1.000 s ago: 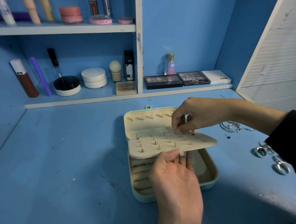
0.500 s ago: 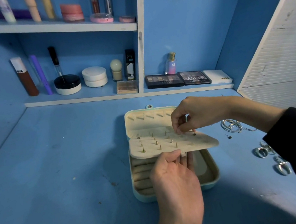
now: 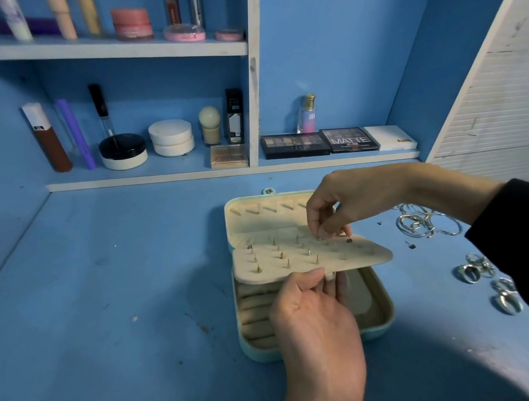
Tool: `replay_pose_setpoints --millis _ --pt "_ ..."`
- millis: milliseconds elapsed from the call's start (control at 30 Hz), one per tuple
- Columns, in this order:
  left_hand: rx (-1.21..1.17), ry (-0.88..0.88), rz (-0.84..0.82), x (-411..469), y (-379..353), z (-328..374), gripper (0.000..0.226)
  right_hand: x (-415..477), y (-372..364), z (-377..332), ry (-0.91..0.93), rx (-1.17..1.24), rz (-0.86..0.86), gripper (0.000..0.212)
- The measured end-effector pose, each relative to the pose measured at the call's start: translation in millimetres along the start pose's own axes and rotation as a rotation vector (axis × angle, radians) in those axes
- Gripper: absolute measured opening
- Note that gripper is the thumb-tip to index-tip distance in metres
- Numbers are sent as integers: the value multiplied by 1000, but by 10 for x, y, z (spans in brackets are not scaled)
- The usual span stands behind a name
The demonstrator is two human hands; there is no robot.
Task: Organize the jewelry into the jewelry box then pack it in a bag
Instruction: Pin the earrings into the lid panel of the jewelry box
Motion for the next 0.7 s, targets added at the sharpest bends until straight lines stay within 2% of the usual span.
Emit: replay_pose_setpoints --millis 200,400,700 --pt "10 -24 12 21 39 19 49 -43 9 -20 -17 -56 94 24" --pt "20 -20 22 20 44 20 47 -24 29 7 -112 -141 181 11" --pt "36 0 23 -47 -67 48 34 -2 10 139 -269 -4 128 16"
Point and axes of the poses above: each hand's wrist, its own x-axis towards the middle knuckle, its own y-axis out of the back of the hand, z = x × y, the point moved 10 cm from there along x, towards the middle knuckle, and after that the axes turned 13 degrees about -y, right-handed, at the moved point
